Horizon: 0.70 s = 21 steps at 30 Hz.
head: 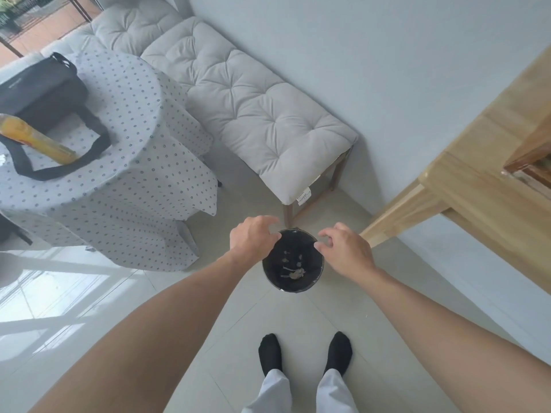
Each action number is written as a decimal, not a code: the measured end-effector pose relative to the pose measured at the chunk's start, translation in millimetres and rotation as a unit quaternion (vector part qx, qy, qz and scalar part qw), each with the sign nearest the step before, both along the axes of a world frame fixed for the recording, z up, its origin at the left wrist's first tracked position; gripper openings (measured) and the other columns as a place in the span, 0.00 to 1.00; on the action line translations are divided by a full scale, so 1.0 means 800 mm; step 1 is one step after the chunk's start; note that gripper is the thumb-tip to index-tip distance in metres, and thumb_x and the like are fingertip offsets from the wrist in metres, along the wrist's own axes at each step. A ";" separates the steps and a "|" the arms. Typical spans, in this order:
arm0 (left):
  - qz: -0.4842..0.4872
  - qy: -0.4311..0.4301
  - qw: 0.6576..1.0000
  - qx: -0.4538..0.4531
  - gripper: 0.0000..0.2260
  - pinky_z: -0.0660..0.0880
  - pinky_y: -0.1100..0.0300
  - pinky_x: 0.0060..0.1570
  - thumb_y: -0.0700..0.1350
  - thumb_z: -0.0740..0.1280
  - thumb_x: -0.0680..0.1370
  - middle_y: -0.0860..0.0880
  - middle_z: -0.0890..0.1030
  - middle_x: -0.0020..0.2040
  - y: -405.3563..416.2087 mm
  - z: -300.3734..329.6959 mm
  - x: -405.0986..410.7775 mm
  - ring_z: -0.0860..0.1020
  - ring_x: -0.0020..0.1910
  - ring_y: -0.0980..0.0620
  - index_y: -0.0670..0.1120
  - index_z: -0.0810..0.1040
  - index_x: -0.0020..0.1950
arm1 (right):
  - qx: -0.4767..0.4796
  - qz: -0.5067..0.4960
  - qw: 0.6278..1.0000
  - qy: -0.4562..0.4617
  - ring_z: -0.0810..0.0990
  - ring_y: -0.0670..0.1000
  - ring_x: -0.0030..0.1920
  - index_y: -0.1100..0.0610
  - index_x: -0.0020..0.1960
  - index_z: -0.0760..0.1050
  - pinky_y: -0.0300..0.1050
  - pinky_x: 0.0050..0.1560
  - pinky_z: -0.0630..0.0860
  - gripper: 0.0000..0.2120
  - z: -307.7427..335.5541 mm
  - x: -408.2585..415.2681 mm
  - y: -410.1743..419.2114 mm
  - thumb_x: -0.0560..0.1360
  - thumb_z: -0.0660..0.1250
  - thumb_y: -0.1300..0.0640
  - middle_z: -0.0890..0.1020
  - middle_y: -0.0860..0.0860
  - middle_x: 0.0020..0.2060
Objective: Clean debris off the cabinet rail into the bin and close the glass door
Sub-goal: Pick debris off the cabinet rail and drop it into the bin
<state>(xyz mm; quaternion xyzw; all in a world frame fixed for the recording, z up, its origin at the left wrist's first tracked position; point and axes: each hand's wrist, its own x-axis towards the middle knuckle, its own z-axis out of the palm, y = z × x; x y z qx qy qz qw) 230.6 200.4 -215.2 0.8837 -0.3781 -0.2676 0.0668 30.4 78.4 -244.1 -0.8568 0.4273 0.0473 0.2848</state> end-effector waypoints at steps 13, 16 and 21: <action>-0.028 -0.042 0.993 -0.108 0.20 0.78 0.54 0.46 0.54 0.71 0.79 0.59 0.80 0.43 -0.008 0.145 -0.003 0.82 0.49 0.51 0.61 0.78 0.72 | -0.068 -0.067 0.992 -0.077 0.79 0.51 0.45 0.46 0.68 0.81 0.46 0.44 0.74 0.19 0.150 -0.033 0.001 0.79 0.70 0.41 0.76 0.43 0.45; -0.044 -0.044 0.990 -0.124 0.20 0.78 0.54 0.49 0.56 0.71 0.79 0.60 0.83 0.45 -0.017 0.182 -0.011 0.81 0.49 0.52 0.63 0.77 0.72 | -0.084 -0.079 0.989 -0.093 0.80 0.51 0.47 0.46 0.69 0.80 0.49 0.48 0.78 0.20 0.193 -0.048 0.000 0.80 0.69 0.42 0.75 0.42 0.44; -0.088 -0.050 0.980 -0.170 0.21 0.79 0.53 0.51 0.58 0.71 0.78 0.61 0.81 0.41 -0.042 0.239 -0.035 0.81 0.51 0.52 0.64 0.78 0.72 | -0.122 -0.116 0.978 -0.126 0.78 0.50 0.47 0.46 0.67 0.81 0.47 0.47 0.74 0.19 0.252 -0.072 -0.003 0.79 0.69 0.42 0.76 0.43 0.45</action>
